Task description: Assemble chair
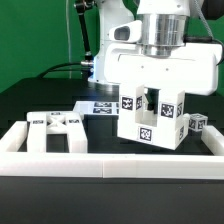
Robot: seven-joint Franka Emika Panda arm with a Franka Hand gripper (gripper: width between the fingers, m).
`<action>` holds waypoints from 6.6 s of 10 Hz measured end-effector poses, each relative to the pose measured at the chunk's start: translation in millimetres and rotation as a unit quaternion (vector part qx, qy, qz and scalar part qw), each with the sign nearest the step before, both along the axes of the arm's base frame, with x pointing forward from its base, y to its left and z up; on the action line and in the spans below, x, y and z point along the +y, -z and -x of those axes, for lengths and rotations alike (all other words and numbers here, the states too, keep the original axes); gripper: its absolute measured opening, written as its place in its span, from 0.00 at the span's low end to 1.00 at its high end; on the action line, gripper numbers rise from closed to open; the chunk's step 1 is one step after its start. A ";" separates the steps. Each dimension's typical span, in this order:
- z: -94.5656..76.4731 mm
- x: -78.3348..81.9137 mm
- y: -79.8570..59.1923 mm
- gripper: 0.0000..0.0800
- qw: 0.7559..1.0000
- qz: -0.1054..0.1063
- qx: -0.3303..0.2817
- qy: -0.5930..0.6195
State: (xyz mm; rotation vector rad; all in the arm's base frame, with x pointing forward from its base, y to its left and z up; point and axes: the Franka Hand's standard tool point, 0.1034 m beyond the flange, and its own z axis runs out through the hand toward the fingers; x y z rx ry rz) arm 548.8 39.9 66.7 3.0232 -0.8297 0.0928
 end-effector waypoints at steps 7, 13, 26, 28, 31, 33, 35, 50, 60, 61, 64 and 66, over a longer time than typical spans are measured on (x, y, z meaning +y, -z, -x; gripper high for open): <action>12.3 -22.3 -19.8 0.04 0.981 -0.064 0.181 0.027; 14.9 -46.4 -25.4 0.04 0.966 -0.102 0.224 -0.078; 37.8 -57.0 -21.6 0.04 0.897 -0.168 0.405 -0.055; 35.6 -43.2 -23.4 0.04 0.897 -0.170 0.403 -0.066; 31.8 -38.7 -24.7 0.04 0.898 -0.172 0.398 -0.071; 30.3 -40.6 -22.7 0.04 0.901 -0.169 0.394 -0.070; 29.4 -41.0 -21.9 0.04 0.902 -0.169 0.391 -0.070; 45.5 -54.1 -2.3 0.31 0.833 -0.216 0.506 -0.061; 22.7 -79.6 -63.2 0.81 0.866 -0.201 0.453 -0.062; 22.7 -80.1 -61.8 0.81 0.866 -0.200 0.453 -0.061; 21.8 -85.4 -59.6 0.81 0.868 -0.197 0.449 -0.075; 21.3 -107.2 -60.0 0.81 0.868 -0.195 0.442 -0.116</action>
Offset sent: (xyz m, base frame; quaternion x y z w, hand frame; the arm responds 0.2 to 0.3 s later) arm -0.0014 0.0065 0.0171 -0.0056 -0.2035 0.0043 0.9791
